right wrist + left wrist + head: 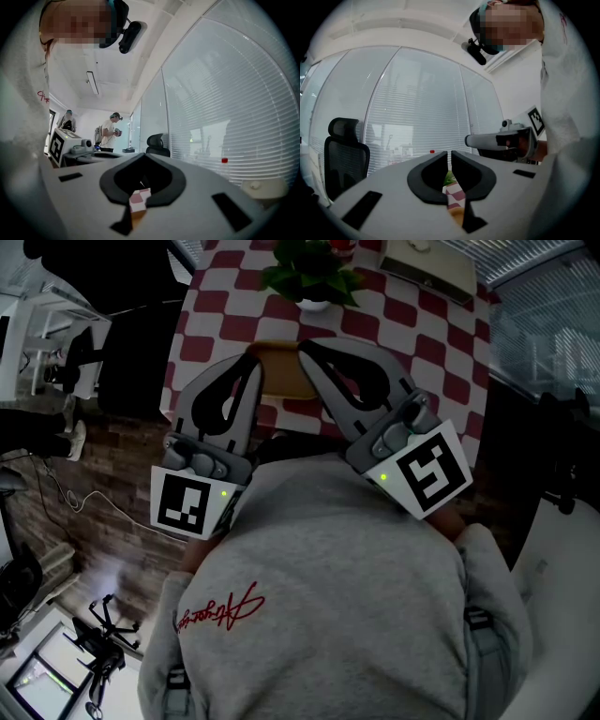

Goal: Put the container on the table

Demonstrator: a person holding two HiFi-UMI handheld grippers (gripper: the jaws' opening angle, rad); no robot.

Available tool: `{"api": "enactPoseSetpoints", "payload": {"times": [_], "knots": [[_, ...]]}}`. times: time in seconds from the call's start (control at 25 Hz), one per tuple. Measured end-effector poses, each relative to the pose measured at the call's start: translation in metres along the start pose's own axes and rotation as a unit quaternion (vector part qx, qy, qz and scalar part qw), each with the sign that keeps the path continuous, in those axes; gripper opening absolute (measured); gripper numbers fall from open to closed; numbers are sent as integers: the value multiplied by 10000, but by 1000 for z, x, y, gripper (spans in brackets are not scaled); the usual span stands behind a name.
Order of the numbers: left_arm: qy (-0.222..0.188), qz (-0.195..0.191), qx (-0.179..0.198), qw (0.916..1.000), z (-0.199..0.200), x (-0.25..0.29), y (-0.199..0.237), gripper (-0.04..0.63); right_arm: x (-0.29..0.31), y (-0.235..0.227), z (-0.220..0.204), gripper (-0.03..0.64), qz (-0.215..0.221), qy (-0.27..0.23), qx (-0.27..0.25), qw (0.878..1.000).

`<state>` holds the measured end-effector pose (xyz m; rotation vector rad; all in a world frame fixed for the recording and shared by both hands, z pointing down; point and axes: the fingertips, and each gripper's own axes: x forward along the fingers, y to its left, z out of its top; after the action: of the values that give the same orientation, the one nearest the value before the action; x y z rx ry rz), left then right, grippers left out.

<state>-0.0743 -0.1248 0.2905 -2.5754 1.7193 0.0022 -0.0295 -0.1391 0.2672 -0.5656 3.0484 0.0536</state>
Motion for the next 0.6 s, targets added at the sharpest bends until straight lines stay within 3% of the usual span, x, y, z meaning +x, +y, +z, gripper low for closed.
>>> {"api": "enactPoseSetpoints", "payload": {"times": [0.6], "knots": [[-17,7,1,10000,1,0,-1,37,-1,1,1,11,13,-28,-5,10000]]}}
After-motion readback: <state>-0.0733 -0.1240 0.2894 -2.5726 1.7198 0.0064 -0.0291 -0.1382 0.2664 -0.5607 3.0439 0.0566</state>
